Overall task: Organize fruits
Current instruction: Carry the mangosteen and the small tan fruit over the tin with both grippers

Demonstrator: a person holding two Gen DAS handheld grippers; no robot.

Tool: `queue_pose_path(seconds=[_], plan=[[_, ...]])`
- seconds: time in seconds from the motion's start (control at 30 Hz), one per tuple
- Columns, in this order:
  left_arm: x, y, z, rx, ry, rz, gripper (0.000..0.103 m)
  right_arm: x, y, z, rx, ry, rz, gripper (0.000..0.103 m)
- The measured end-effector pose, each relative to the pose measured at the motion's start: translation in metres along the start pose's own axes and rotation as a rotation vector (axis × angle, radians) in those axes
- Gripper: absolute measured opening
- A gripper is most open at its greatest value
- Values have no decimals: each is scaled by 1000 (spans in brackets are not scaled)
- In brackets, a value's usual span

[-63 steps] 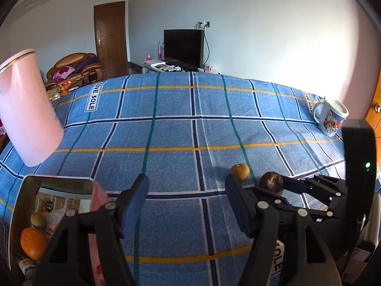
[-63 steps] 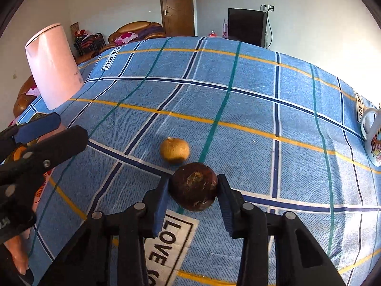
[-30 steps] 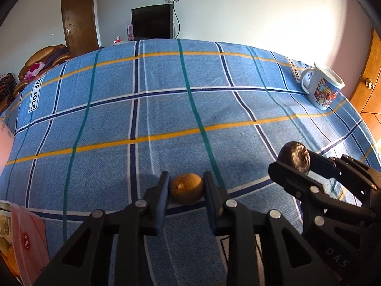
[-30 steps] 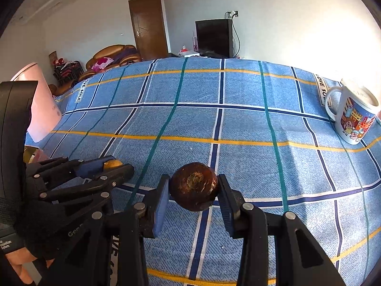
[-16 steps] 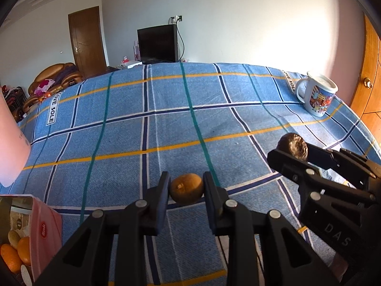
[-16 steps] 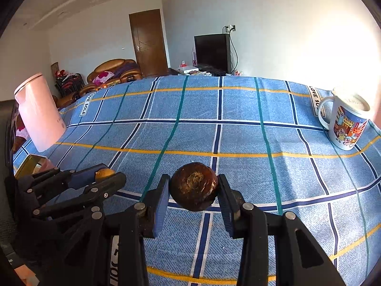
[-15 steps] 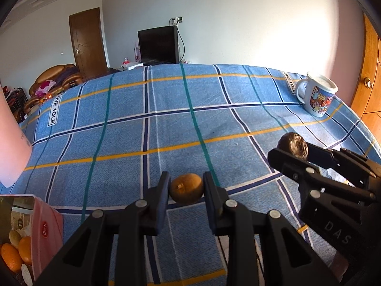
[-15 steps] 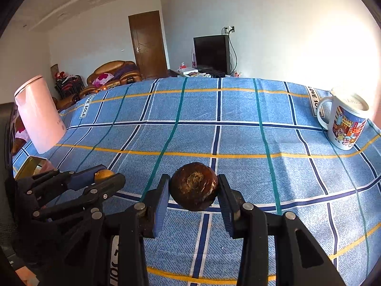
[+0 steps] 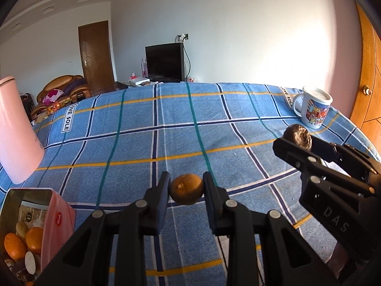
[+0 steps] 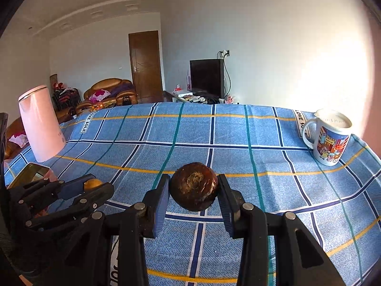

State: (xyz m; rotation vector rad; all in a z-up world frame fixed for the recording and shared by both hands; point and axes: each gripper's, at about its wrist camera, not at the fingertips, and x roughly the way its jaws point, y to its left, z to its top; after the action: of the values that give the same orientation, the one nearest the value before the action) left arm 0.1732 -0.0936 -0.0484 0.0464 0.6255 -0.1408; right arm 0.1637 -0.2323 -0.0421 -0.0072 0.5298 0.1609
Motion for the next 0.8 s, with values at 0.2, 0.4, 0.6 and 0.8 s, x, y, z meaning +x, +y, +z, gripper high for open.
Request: queue_pose_path(seconds=[0.2,0.4,0.6,0.8], plan=[[-12,5,-3,-22,-45,3,29,-10,4,-1,-17,-55,-24,41],[-31,8,-8,-33,-126,11,29,-25,12,-3,-50,-132,-61,41],[-48,11,-14,-33,-188,17,29,-35,16,-6,-58,-178,-79,41],[-60,20,-20,-47,-217,13,29,-42,25,-9,-80,-190,-71,41]])
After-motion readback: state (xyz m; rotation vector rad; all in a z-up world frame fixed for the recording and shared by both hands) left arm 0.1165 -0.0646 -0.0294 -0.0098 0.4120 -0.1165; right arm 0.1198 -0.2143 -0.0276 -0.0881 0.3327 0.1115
